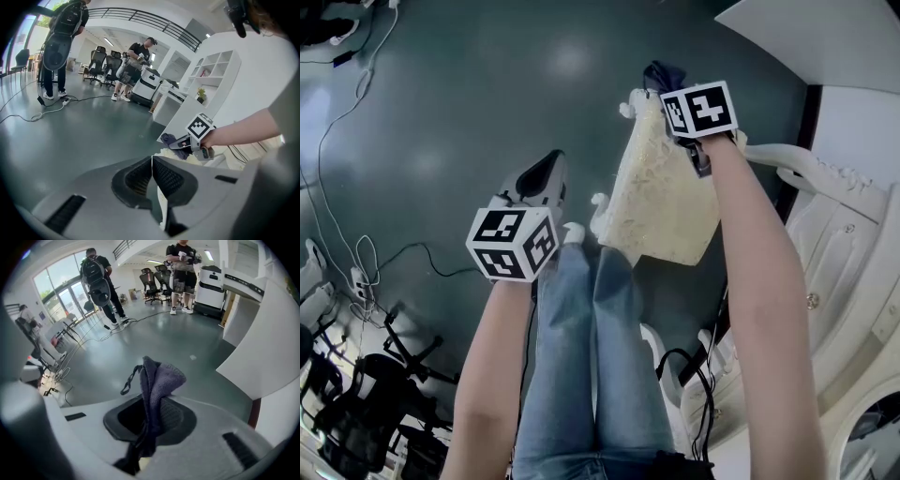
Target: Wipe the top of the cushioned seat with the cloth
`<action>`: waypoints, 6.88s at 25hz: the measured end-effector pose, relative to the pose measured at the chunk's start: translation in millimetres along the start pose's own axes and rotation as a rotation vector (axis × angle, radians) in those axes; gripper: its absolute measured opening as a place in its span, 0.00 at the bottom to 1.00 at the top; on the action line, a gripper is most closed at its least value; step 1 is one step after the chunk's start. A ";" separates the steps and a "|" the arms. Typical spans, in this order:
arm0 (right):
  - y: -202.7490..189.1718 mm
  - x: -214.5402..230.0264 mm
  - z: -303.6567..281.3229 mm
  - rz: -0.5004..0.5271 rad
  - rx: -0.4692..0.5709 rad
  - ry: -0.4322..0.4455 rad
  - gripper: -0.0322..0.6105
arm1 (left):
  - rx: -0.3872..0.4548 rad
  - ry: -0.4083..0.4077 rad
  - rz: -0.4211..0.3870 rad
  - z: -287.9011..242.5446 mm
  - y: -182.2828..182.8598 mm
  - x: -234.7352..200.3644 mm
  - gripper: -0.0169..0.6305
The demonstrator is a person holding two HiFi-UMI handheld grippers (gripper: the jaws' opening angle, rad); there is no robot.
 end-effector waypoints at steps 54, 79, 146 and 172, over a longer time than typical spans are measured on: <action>-73.7 -122.5 34.2 0.449 0.095 0.267 0.11 | -0.015 -0.055 -0.033 20.7 -19.1 27.1 0.03; -125.8 -178.0 57.7 0.497 0.069 0.354 0.11 | -0.006 -0.064 -0.023 43.9 -36.3 32.3 0.03; -217.7 -170.7 231.6 0.205 -0.063 0.266 0.11 | 0.083 0.004 0.038 142.0 45.9 81.4 0.03; -153.6 -77.9 508.4 -0.287 0.617 -0.099 0.11 | 0.220 -0.219 -0.230 207.4 167.0 252.0 0.03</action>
Point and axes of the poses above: the fingertips, and each gripper's own axes: z backward along the fingers, x to its right, y out of its top, the point moved 8 cm from there along z, backward along the fingers, and after that the axes turned 7 degrees about -y, right-handed, at the moved point
